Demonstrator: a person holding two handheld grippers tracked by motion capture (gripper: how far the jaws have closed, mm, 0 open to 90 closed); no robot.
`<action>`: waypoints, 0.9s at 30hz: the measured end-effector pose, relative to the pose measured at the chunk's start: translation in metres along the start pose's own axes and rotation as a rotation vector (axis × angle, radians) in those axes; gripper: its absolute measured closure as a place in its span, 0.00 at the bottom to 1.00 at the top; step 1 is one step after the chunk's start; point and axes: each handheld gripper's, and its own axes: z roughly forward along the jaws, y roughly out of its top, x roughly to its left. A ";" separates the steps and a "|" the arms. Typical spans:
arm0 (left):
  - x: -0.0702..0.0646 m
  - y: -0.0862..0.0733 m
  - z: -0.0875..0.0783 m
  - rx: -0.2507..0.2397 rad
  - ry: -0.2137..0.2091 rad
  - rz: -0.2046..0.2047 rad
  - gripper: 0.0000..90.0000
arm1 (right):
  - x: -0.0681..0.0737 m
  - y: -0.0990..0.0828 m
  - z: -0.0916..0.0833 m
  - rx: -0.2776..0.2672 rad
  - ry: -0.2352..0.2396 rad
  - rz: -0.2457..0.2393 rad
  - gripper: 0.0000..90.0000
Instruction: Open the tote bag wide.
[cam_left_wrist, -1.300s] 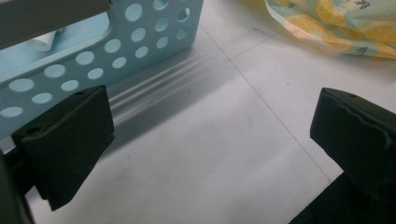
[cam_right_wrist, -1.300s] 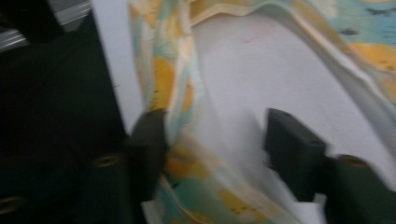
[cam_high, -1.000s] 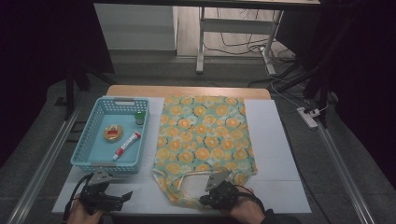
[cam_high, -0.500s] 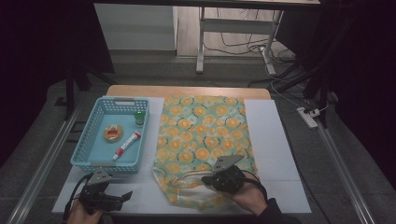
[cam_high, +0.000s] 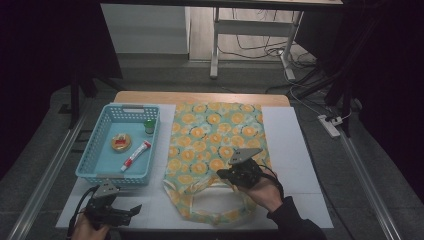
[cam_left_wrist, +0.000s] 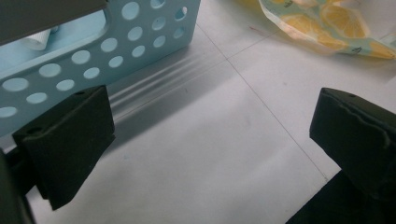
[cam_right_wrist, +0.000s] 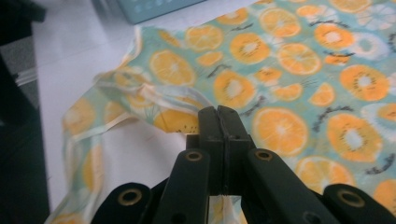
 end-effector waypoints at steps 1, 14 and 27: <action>0.000 0.000 0.000 0.001 -0.001 0.000 0.00 | -0.006 0.002 0.002 -0.005 -0.005 0.012 0.99; 0.001 0.000 0.000 0.000 -0.006 -0.004 0.00 | -0.041 0.019 0.013 -0.027 -0.055 0.039 0.99; 0.001 0.000 0.000 -0.004 -0.008 -0.005 0.00 | -0.077 0.030 0.041 -0.015 -0.129 0.060 0.99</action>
